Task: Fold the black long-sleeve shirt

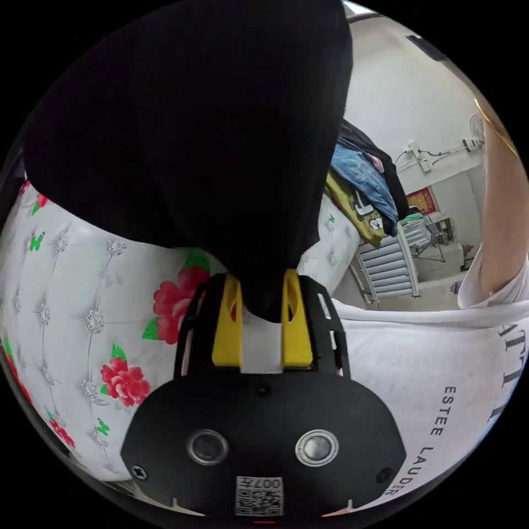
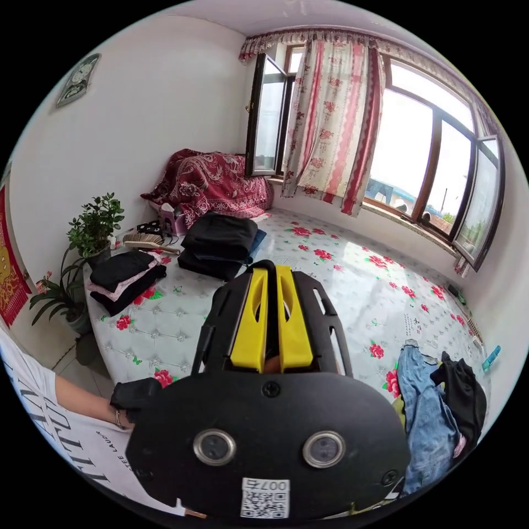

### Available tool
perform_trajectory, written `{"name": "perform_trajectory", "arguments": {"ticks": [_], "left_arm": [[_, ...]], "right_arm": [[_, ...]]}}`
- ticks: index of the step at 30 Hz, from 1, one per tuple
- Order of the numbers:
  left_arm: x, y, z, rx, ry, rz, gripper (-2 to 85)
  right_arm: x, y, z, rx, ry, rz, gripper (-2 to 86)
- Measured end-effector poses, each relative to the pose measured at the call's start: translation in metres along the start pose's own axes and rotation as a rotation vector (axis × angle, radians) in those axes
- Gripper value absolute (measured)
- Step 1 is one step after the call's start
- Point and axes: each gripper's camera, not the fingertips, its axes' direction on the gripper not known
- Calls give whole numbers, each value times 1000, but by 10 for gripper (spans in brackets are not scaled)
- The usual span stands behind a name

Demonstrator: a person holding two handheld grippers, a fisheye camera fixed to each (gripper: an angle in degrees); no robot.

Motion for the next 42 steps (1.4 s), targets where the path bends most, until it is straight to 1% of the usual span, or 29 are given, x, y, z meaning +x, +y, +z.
{"name": "perform_trajectory", "arguments": {"ticks": [3, 6, 8, 9, 11, 12, 13, 14, 16, 18, 19, 21, 23, 24, 25, 26, 28, 30, 31, 32, 34, 37, 39, 41, 42], "left_arm": [[14, 15, -16, 70, 49, -51, 33], [54, 36, -39, 179, -36, 15, 72], [71, 46, -40, 216, -45, 27, 106], [80, 48, -30, 199, -14, 41, 130], [93, 43, -2, 95, -2, 63, 156], [99, 37, 21, 9, -22, 76, 161], [104, 32, 41, -39, -70, 82, 160], [105, 29, 51, -57, -101, 72, 142], [98, 22, 74, -97, -227, 0, 68], [87, 25, 73, -99, -194, -52, 43], [79, 35, 60, -56, -152, -95, 37], [66, 57, 33, 13, -125, -146, 27], [52, 82, -10, 133, -105, -237, 18], [48, 100, -46, 258, -80, -287, 12], [51, 114, -83, 365, -90, -290, 9], [56, 120, -101, 414, -101, -276, 7], [90, 135, -172, 599, -137, -140, 3], [118, 142, -219, 717, -135, -29, 2], [138, 147, -245, 788, -171, 52, 1], [148, 148, -256, 820, -201, 90, 1], [181, 152, -288, 933, -329, 199, 2], [194, 137, -302, 1011, -442, 229, 5], [182, 111, -303, 1001, -489, 190, 10], [153, 70, -297, 959, -522, 117, 18], [125, 37, -286, 912, -573, 69, 25]], "right_arm": [[20, 4, -22, 23, -5, 58, 11], [29, 5, -40, 37, 6, 65, 10], [33, 6, -46, 34, 4, 55, 10], [34, 6, -46, 32, 0, 59, 10], [41, 7, -43, 17, -43, 112, 9], [42, 7, -42, 14, -56, 123, 9], [42, 7, -41, 6, -76, 136, 9], [39, 6, -41, 1, -86, 134, 9], [34, 7, -44, -6, -87, 116, 10], [35, 12, -54, 1, -79, 112, 10], [43, 17, -64, 13, -63, 123, 9], [59, 28, -87, 45, -20, 142, 9], [82, 50, -138, 139, 13, 195, 9], [87, 58, -156, 183, 5, 211, 9], [92, 74, -191, 269, -2, 219, 9], [93, 87, -223, 336, 16, 200, 9], [88, 100, -265, 402, 81, 161, 9], [83, 105, -299, 439, 151, 132, 9], [81, 106, -317, 471, 186, 122, 8], [79, 104, -329, 499, 211, 113, 8], [75, 95, -336, 535, 257, 83, 7], [79, 66, -319, 539, 326, 32, 7], [94, 42, -292, 503, 299, 30, 8], [121, 1, -234, 414, 299, 22, 12], [128, -9, -216, 380, 309, 18, 14]]}}
